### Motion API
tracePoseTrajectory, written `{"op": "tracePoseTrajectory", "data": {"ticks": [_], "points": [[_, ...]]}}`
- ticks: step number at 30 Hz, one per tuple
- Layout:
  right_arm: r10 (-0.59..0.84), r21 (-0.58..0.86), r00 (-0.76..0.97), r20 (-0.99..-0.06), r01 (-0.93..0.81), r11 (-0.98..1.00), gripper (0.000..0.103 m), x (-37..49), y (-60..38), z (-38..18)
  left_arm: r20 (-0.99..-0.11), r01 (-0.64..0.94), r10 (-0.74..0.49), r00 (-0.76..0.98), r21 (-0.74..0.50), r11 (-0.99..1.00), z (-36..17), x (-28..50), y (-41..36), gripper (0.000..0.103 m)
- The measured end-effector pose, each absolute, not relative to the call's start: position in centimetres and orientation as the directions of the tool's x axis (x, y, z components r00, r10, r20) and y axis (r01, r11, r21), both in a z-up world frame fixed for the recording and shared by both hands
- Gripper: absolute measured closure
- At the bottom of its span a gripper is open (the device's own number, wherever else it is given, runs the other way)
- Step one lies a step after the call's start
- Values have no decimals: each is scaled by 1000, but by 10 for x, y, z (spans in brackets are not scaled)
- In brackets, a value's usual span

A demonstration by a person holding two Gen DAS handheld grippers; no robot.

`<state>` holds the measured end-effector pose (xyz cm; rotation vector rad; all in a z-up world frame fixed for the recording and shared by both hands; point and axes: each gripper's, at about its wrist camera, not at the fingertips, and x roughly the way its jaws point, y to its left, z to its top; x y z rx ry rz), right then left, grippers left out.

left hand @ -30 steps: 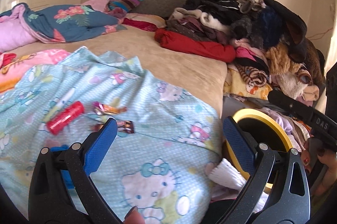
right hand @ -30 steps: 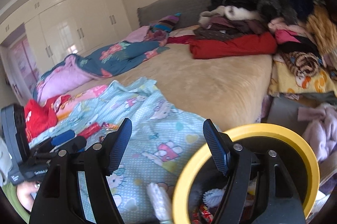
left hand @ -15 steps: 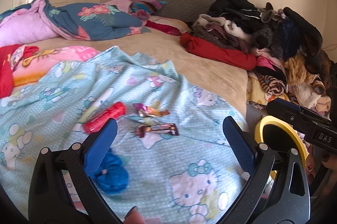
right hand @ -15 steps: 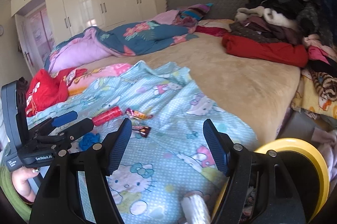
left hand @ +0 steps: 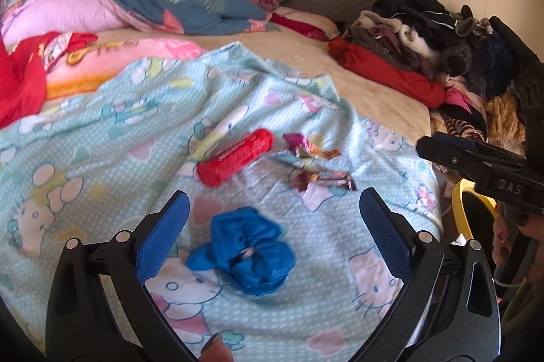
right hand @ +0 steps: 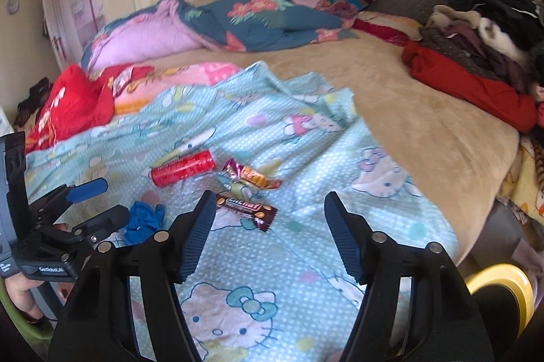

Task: Collect trash
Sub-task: 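Move both tools back over the blue glove and chocolate bar, then grasp the brown chocolate bar with the right tool while the left grasps blue glove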

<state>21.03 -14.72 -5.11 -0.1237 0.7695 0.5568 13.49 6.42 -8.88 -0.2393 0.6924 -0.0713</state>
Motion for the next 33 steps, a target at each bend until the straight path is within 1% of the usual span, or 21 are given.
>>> {"op": "tracePoseTrajectory", "data": {"ticks": [1,3,5,8,11,13,15,17,18,20,23,25,29,31,33], "points": [[430,87,566,-703,-531,843,41,213,-142,-56,-629,-15,-150,763,-249,968,-92,135,66,12],[423,72,546,-723,-549,833,41,217,-133,-64,-642,-11,-162,750,-258,966,-98,136,68,19],[414,57,523,-745,-569,820,41,222,-123,-74,-656,-3,-173,735,-258,966,-102,137,65,21],[391,29,494,-777,-592,805,43,228,-109,-89,-695,12,-201,690,-267,964,-116,142,60,32],[376,21,464,-802,-607,795,43,232,-99,-102,-710,10,-202,674,-265,964,-124,142,58,34],[375,24,443,-815,-619,785,51,235,-93,-110,-722,-1,-199,663,-267,964,-130,145,58,39],[365,21,432,-825,-623,782,54,238,-87,-115,-735,-10,-194,650,-264,965,-136,147,58,45],[348,3,427,-834,-628,778,54,242,-80,-121,-743,-17,-193,641,-265,964,-142,150,58,49],[337,-9,428,-838,-629,777,56,244,-76,-125,-749,-20,-189,635,-260,965,-145,150,58,51],[324,-13,419,-848,-629,778,65,249,-72,-132,-752,-22,-185,632,-256,967,-149,151,58,53],[321,8,402,-858,-614,789,68,255,-72,-139,-754,-26,-184,631,-257,966,-152,151,60,58],[340,42,391,-855,-601,798,77,257,-75,-139,-755,-30,-185,629,-262,965,-153,151,62,60],[383,108,382,-841,-574,811,81,254,-86,-132,-755,-41,-190,628,-276,960,-155,153,65,67],[396,125,383,-834,-569,813,83,249,-92,-129,-754,-51,-194,628,-288,956,-155,153,70,72],[415,147,387,-824,-562,814,84,243,-97,-124,-750,-67,-197,632,-306,950,-153,153,75,80]]}}
